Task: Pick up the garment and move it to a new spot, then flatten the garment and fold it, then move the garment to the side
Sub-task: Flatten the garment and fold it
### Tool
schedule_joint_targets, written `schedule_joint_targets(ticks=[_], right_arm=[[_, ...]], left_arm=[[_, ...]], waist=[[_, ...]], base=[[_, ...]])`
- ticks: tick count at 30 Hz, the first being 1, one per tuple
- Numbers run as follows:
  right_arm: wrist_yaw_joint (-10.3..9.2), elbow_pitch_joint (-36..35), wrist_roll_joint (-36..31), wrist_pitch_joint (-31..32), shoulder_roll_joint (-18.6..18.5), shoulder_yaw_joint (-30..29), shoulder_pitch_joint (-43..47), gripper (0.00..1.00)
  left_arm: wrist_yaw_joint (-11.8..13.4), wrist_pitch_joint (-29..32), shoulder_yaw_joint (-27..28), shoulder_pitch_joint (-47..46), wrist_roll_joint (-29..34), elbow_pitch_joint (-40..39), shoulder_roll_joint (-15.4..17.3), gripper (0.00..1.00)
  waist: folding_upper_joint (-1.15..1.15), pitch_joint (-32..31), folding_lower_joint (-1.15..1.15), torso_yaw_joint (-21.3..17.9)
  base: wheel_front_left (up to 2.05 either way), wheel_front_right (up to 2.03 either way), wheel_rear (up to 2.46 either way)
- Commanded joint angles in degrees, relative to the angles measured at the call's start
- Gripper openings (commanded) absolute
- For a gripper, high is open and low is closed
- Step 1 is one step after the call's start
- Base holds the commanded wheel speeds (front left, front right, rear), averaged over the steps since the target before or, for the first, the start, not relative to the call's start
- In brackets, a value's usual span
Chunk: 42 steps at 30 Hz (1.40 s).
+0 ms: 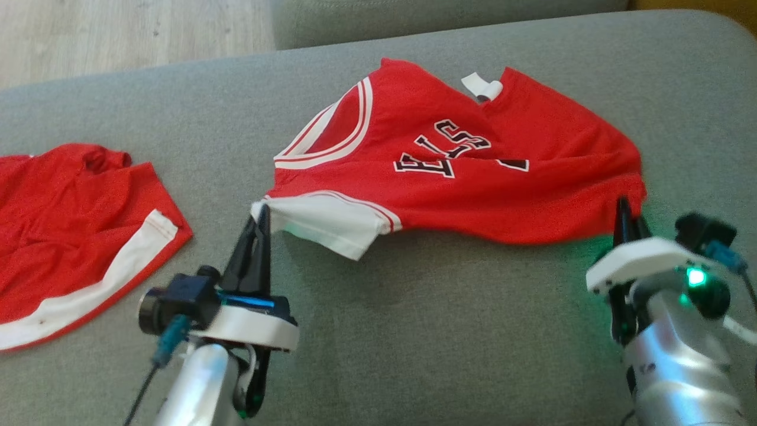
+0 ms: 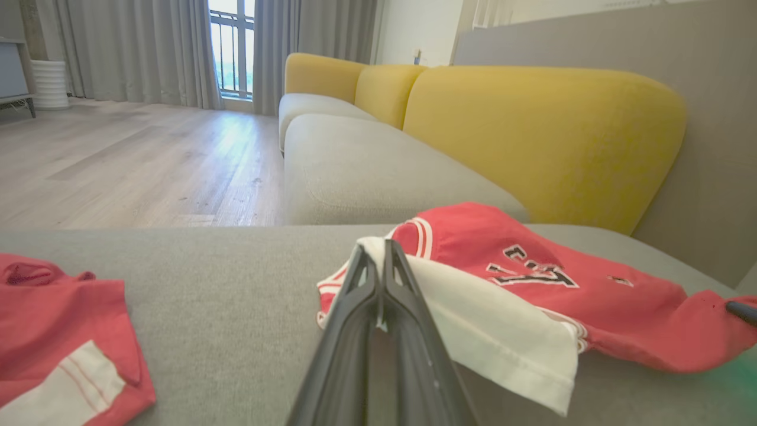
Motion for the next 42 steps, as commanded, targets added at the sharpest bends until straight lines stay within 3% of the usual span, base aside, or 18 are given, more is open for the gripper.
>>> schedule_joint_targets(ticks=[1,7,16,24,28,34,38,42], right_arm=[[0.43,-4.0,0.5,-0.5,0.4,2.5,-1.3,0.0],[0.43,-19.2,0.7,-0.4,0.4,8.4,-0.7,0.0],[0.43,-40.5,-1.4,6.6,0.4,9.5,-1.0,0.0],[0.43,-62.8,-2.3,17.8,-0.4,8.6,3.8,0.0],[0.43,-69.4,-2.5,22.9,-0.4,7.5,4.7,0.0],[0.43,-66.0,-2.5,25.4,-3.0,8.1,-4.1,0.0],[0.43,-55.4,-1.5,22.8,-4.8,8.2,-16.3,0.0],[0.43,-41.4,-2.6,17.7,-7.0,10.9,-29.3,0.0]], left_arm=[[-0.3,-0.6,2.8,-1.1,-0.7,-2.8,0.5,0.0],[-2.0,-0.3,6.6,-4.2,-6.4,-8.4,1.4,0.0],[-2.7,6.1,8.8,-10.2,-13.0,-23.0,2.7,0.0],[0.4,16.6,10.2,-11.2,-19.2,-41.0,2.9,0.0],[1.8,21.7,10.6,-13.6,-19.8,-44.5,4.7,0.0],[0.0,25.1,10.4,-24.8,-18.5,-35.4,8.8,0.0],[-2.6,23.1,8.0,-36.6,-14.3,-22.0,13.3,0.0],[-3.5,18.4,6.4,-48.7,-12.4,-9.1,15.2,0.0]], waist=[[0.0,-0.6,0.0,-0.5],[0.0,-4.5,0.0,-1.5],[0.0,-8.8,0.0,-1.9],[0.0,-8.8,0.0,-1.9],[0.0,-6.3,0.0,-1.7],[0.0,1.7,0.0,-1.5],[0.0,7.3,0.0,-0.5],[0.0,10.6,0.0,0.8]], base=[[0.0,0.0,0.0],[0.0,0.0,0.0],[0.0,0.0,0.0],[0.0,0.0,0.0],[0.0,0.0,0.0],[0.0,0.0,0.0],[0.0,0.0,0.0],[0.0,0.0,0.0]])
